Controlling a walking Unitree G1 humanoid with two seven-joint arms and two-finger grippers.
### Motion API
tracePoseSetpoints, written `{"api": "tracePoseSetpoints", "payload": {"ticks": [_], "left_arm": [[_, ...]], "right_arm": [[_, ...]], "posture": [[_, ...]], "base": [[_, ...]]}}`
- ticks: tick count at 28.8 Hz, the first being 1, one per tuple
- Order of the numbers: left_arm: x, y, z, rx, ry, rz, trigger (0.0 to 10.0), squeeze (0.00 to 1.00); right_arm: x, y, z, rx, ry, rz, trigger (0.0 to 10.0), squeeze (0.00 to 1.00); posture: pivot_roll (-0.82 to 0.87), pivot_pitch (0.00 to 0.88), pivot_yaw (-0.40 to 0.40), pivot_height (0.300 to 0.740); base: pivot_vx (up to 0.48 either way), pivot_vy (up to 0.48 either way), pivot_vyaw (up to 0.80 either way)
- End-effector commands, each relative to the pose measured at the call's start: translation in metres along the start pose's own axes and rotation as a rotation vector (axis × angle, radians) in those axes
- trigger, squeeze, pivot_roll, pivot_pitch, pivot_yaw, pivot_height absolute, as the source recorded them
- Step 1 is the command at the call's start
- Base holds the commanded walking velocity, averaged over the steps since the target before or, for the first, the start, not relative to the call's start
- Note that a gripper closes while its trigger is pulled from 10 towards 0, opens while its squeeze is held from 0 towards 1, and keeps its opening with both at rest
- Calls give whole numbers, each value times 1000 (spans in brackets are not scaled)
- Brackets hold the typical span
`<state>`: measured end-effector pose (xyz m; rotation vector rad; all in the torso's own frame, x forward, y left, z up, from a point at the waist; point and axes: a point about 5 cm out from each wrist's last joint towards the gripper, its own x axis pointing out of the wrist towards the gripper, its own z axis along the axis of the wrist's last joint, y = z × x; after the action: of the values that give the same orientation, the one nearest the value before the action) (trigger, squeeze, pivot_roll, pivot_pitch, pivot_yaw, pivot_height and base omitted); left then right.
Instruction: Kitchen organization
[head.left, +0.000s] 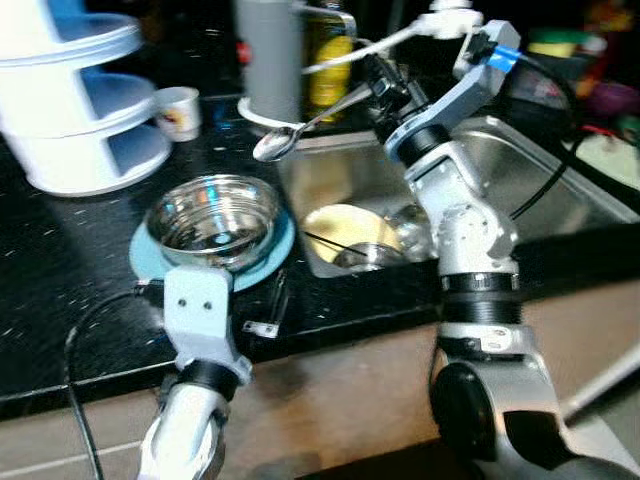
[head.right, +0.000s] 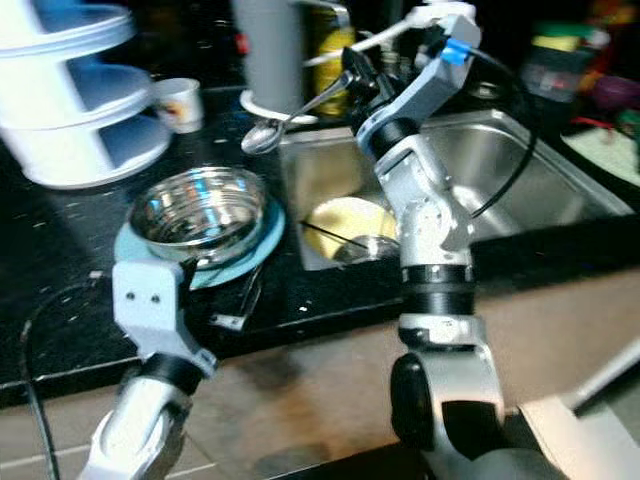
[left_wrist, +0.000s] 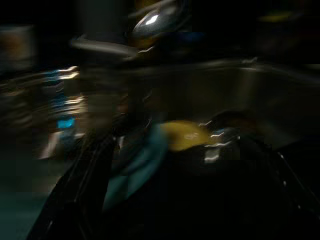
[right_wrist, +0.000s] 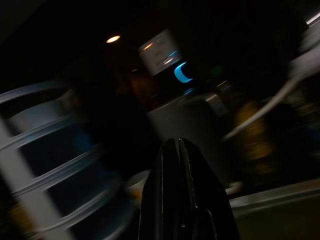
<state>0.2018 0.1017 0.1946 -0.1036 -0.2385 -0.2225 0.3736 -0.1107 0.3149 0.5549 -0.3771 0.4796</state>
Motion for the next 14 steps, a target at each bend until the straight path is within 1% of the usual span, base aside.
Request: {"api": "tracePoseSetpoints", "payload": {"ticks": [1, 3, 5, 7, 10, 13, 14], "left_arm": [[-1, -6, 2, -17, -4, -57, 10000, 0], [-2, -10, 1, -12, 6, -85, 10000, 0], [-2, -11, -1, -10, 13, -88, 10000, 0], [-2, -10, -2, -11, 22, -85, 10000, 0], [-3, -10, -5, -10, 35, -83, 10000, 0], [-3, -10, -5, -9, 39, -87, 10000, 0], [-3, -10, -5, -7, 40, -87, 10000, 0]], "right_arm": [[1, 5, -1, 1, -3, 13, 0, 0], [1, 4, -1, -10, -1, 8, 0, 0], [1, 4, -2, -26, 7, 12, 0, 0], [1, 5, -4, -54, 18, 17, 0, 0], [1, 8, -11, -139, 57, 23, 0, 0], [1, 9, -14, -154, 64, 26, 0, 0], [1, 9, -16, -175, 72, 25, 0, 0]], "posture": [[91, 0, -39, 740], [92, 0, -38, 740], [92, 0, -38, 740], [92, 0, -38, 740], [93, 0, -42, 740], [94, 0, -43, 740], [93, 0, -43, 740]], "base": [[0, 0, -769], [0, 0, -775], [0, 0, -775], [0, 0, -775], [0, 0, -773], [0, 0, -771], [0, 0, -775]]}}
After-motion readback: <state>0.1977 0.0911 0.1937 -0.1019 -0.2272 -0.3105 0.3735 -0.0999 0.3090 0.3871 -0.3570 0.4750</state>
